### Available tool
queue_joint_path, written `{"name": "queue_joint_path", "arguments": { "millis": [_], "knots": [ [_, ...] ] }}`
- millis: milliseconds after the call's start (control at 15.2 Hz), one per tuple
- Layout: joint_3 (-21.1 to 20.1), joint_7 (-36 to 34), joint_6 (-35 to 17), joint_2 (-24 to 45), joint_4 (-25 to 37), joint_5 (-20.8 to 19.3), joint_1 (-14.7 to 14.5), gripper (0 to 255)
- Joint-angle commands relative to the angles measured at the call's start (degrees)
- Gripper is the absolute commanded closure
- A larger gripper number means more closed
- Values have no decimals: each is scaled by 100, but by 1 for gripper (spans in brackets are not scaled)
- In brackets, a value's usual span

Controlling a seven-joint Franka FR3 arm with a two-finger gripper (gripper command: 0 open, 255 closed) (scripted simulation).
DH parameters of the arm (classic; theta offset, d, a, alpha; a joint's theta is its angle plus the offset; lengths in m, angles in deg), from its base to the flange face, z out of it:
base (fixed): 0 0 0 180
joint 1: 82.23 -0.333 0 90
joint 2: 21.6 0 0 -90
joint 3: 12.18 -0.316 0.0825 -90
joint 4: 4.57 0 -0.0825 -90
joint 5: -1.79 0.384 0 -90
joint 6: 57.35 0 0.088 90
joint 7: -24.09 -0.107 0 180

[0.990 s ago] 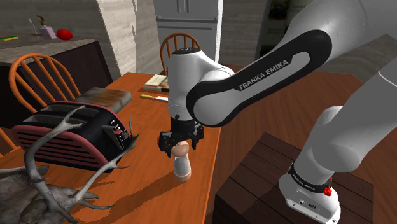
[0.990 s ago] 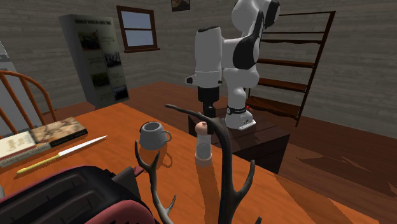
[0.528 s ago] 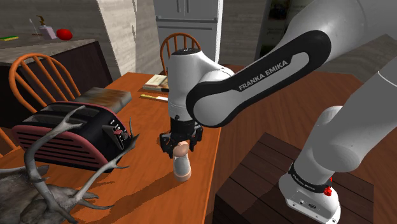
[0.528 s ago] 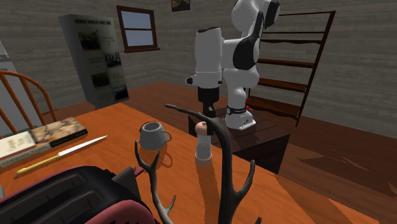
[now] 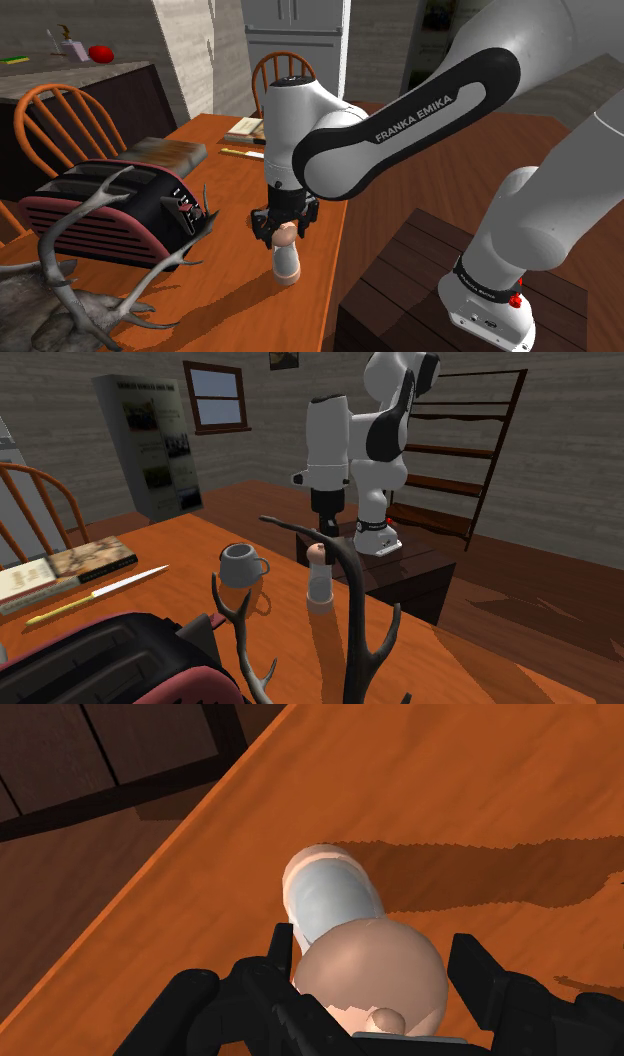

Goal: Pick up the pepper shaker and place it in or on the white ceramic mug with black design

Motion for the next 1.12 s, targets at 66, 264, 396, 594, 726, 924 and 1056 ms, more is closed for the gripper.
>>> {"name": "queue_joint_path", "arguments": {
  "millis": [66, 264, 396, 594, 726, 924, 1056],
  "knots": [
    [17, 6, 86, -45, 39, 9, -2, 255],
    [68, 20, 344, -177, 171, 33, -9, 255],
    [101, 25, 514, -257, 265, 43, -12, 255],
    [150, 28, 765, -365, 414, 51, -14, 255],
    [182, 27, 931, -428, 519, 52, -14, 255],
    [228, 22, 1176, -511, 685, 49, -12, 255],
    [258, 17, 1337, -558, 801, 44, -9, 255]
  ]
}}
